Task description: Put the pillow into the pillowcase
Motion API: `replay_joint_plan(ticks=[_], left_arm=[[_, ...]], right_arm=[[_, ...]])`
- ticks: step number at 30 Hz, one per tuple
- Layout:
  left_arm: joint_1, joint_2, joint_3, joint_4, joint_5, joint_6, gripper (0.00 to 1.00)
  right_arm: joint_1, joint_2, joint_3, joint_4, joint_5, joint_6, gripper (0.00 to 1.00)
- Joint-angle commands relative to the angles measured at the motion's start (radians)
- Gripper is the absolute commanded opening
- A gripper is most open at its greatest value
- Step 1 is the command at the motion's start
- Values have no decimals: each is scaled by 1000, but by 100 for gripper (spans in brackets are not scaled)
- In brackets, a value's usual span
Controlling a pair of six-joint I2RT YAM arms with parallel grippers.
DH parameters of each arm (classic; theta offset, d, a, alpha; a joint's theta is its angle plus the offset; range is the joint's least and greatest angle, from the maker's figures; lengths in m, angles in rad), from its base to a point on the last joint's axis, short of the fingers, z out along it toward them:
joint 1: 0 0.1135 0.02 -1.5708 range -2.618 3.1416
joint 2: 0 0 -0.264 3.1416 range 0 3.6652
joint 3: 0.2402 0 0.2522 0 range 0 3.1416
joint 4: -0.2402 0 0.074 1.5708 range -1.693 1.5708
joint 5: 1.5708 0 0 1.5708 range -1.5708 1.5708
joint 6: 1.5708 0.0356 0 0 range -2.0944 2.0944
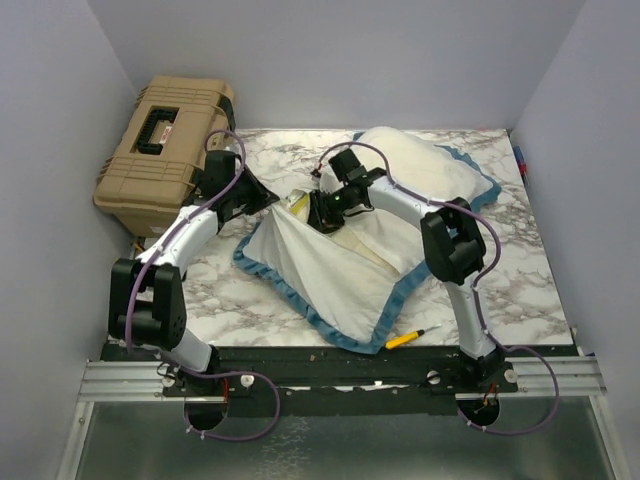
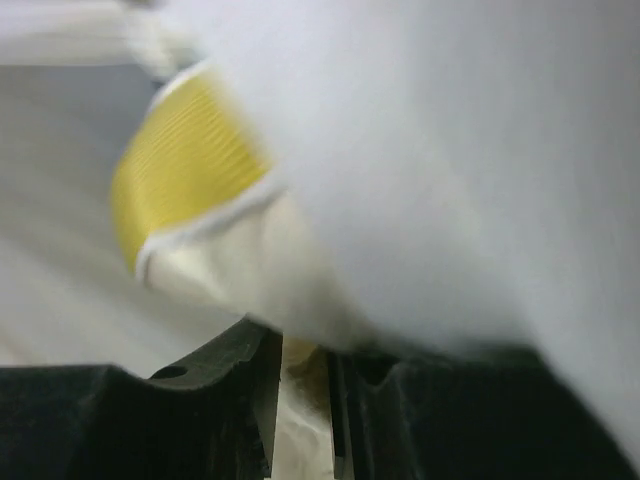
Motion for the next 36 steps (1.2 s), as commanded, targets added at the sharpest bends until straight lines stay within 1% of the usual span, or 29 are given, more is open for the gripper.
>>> replay_joint_plan(ticks=[1,4,5,7,9,11,12,15,17,19,20,21,23,24,26,28,31,33,36], left_arm=[[-7,-106,44,1,-88,-62,0],[-27,-96,84,10,-61,-73,0],[-37,-86,99,16,-48,-74,0],[-64,-54,132,20,-37,-67,0],[-87,-19,156,18,-26,-53,0],[-104,7,160,19,-19,-46,0],[-112,12,157,19,-18,-39,7],[-134,7,143,17,-53,-15,28],[-139,-6,133,16,-76,-6,37],[-140,-21,127,14,-95,3,48],[-140,-29,125,11,-104,9,52],[-141,-39,124,11,-113,15,56],[-141,-63,122,9,-133,32,64],[-141,-77,122,11,-145,43,68],[-139,-107,121,7,-168,70,71],[-140,-138,114,4,-186,97,72],[-136,-192,90,-1,-207,136,73],[-135,-236,55,-2,-224,150,73],[-131,-312,-19,-2,-243,151,73]], right_arm=[[-7,17,-110,-172,175,-70,28],[-6,-19,-170,-130,117,-71,28],[-7,-28,-180,-117,73,-73,29],[-6,-57,-187,-101,35,-79,32],[-7,-111,-185,-100,71,-80,35],[-9,-182,-172,-116,159,-82,38],[-10,-216,-165,-123,205,-88,40],[-13,-315,-153,-158,388,-90,56],[-15,-377,-156,-176,533,-95,67],[-20,-441,-175,-183,670,-96,75],[-24,-470,-192,-181,729,-99,80],[-28,-497,-211,-175,783,-98,85],[-53,-547,-262,-166,827,-90,92],[-70,-568,-289,-159,822,-77,95],[-127,-612,-351,-143,753,-41,98],[-210,-654,-431,-121,638,5,99],[-320,-733,-582,-59,466,72,100],[-372,-792,-673,-32,418,102,100],[-424,-866,-766,-43,405,123,100]])
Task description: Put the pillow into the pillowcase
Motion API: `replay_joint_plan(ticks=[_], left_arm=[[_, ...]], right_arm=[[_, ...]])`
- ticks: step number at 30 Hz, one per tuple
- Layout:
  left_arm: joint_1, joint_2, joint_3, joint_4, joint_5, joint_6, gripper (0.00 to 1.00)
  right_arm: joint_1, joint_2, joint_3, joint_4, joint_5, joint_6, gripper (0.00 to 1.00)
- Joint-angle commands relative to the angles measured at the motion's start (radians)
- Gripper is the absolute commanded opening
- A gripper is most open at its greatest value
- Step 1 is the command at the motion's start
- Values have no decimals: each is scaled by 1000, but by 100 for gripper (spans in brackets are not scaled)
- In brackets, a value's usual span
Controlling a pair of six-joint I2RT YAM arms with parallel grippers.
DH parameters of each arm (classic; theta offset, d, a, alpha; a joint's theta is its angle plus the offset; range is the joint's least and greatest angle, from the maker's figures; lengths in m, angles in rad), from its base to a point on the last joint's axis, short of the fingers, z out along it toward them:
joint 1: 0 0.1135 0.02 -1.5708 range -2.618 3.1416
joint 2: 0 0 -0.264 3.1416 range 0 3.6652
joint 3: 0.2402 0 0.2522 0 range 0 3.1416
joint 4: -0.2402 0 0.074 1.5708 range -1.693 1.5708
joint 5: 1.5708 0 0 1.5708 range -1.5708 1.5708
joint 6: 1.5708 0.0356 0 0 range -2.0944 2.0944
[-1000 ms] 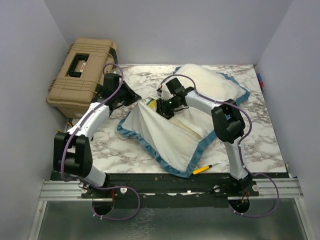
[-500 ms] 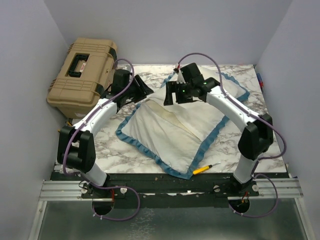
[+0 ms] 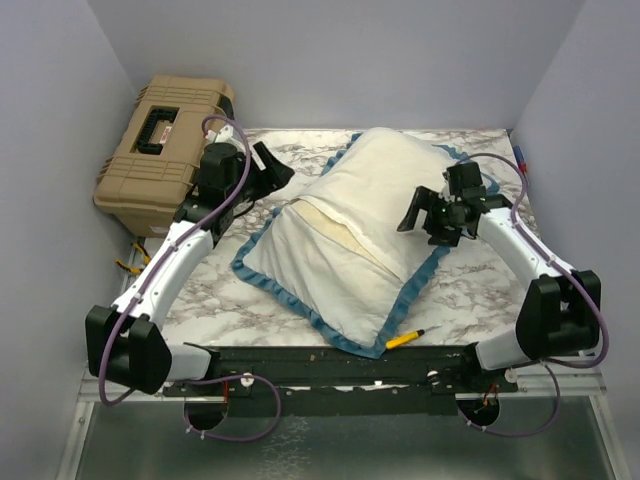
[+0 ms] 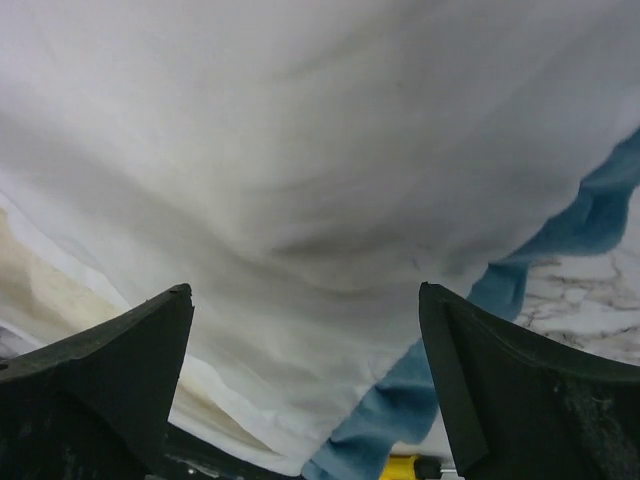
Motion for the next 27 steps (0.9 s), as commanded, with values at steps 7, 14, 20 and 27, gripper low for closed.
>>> replay_joint_plan(ticks=[7,14,20,27], left_arm=[[33,-250,-283,-31,-67,49,73],[38,-311,-361,-53,-26,2,73],[37,-305,-400,-50,20,-60,73],[37,-279,-424,-43,74,-78,73]], right_arm=[[-135,-234,-322,100,-273,237,100],[-188,-279,-449,107,-325,299,100],[-207,-260,-479,118,-356,308,100],[-217,-199,-511,197,-421,336,99]])
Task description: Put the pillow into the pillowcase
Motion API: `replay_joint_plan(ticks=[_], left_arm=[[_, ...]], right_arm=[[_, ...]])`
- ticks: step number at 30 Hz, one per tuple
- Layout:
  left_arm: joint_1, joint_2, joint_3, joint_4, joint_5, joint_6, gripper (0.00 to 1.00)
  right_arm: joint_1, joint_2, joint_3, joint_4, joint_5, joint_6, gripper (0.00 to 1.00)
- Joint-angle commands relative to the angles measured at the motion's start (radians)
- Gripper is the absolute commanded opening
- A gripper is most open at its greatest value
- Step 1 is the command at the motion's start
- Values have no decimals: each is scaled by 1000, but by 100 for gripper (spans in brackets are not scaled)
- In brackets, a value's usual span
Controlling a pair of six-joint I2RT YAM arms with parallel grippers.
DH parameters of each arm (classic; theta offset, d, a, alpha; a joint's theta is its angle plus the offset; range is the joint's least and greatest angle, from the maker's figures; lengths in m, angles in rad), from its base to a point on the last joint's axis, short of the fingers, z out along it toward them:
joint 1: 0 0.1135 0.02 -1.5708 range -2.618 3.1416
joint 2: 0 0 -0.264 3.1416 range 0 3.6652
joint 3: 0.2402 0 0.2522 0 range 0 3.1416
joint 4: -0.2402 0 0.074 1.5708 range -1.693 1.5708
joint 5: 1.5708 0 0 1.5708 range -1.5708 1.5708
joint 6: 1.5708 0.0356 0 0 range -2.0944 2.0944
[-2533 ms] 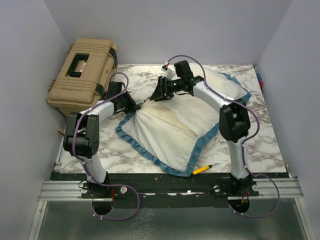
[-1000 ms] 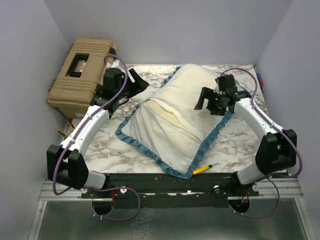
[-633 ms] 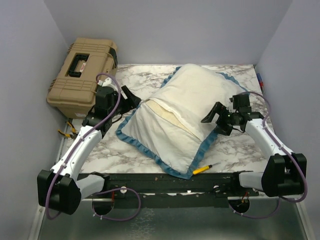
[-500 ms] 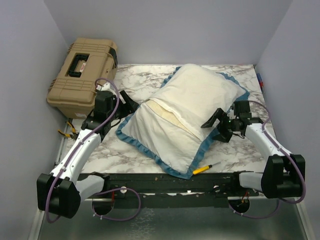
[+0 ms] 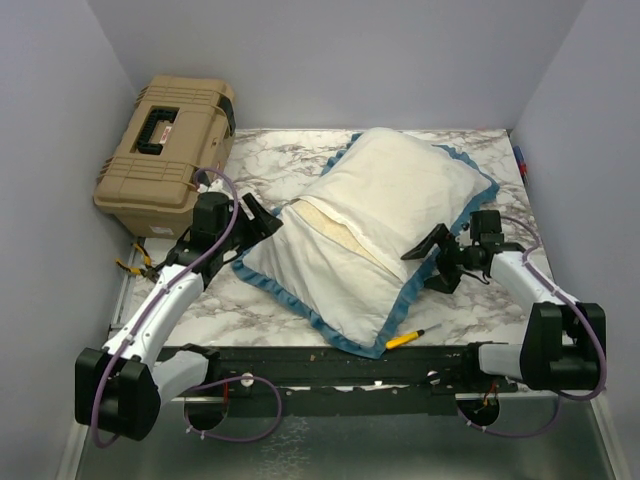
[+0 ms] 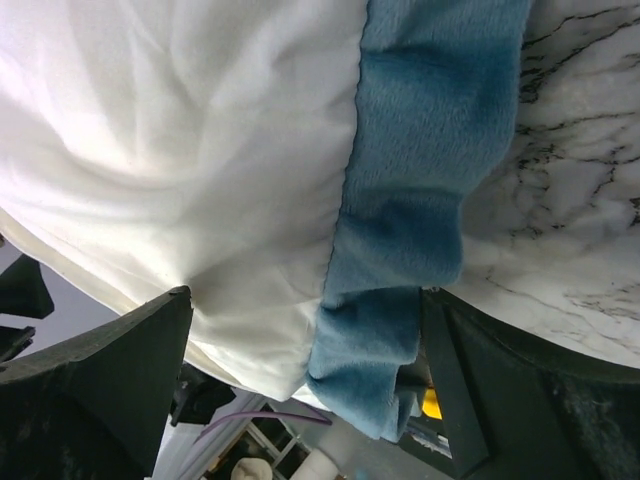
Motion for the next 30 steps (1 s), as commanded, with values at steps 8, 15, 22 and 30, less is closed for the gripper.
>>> replay_joint_plan(ticks=[8,15,22,30], left_arm=[[-4,123,-59,24,130,-65,73],[-144,342,33,83,44,-68,71],[-171,482,108,78,-104,-52,69],[-181,612,270,75,-38,-42,69]], right_arm=[[-6,178,-43,264,-149,54,92],[-5,270,29,276,-204,2,84],[5,249,148,266,-254,-16,28],[38,159,514,48,-234,-90,0]])
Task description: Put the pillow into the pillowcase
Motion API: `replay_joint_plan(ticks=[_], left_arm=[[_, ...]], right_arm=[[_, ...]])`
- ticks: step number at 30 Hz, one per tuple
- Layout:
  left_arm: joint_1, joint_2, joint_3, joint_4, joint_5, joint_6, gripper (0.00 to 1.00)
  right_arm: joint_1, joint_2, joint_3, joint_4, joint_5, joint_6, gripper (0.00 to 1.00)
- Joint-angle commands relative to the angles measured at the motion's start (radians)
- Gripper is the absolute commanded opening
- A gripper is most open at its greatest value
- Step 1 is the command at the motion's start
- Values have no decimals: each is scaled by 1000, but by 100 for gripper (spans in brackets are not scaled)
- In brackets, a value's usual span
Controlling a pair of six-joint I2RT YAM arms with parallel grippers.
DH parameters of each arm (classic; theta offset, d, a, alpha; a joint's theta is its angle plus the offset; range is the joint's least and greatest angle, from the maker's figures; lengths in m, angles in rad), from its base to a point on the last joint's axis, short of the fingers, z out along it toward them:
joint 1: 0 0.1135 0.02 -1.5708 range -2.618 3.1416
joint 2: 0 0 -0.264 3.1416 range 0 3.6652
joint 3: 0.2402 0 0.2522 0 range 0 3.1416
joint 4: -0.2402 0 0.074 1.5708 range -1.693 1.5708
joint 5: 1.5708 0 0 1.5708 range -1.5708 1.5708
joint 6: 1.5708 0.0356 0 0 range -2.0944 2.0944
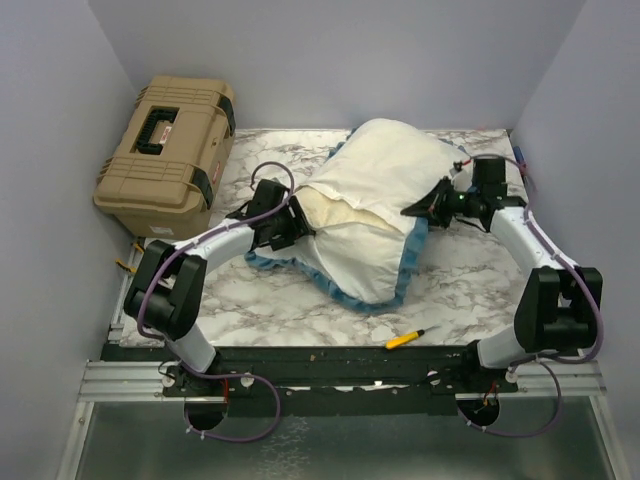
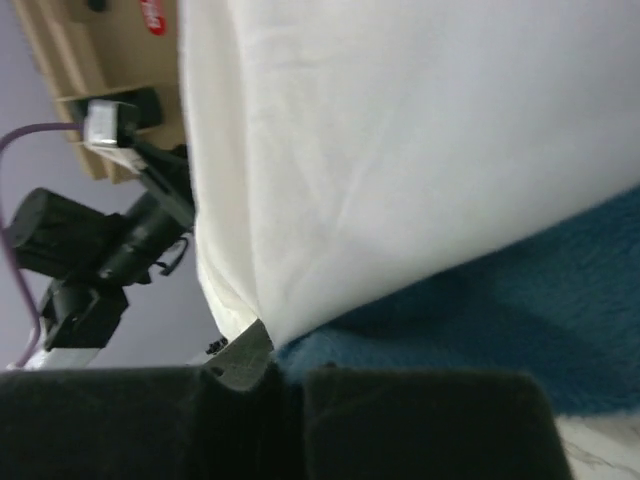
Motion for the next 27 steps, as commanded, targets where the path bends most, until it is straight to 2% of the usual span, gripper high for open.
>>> replay_joint_plan(ticks=[1,7,11,14,19,27], left_arm=[[-28,91,123,23,26,14,68],[-211,263,341,24,116,-29,67],[-386,381,526,26,176,-29,66],[-468,436,632,25,230,-5,66],[-472,332,531,25,181,20,67],[-398,98,252,1,112,3,67]], right_arm=[[34,-81,241,-101,11,-53,0],[75,-136,412,-92,45,11,0],[100,-104,538,-122,50,5,1],[104,-74,583,-137,64,-16,1],[103,22,652,-232,112,-113,3],[108,207,703,-292,75,-189,5]])
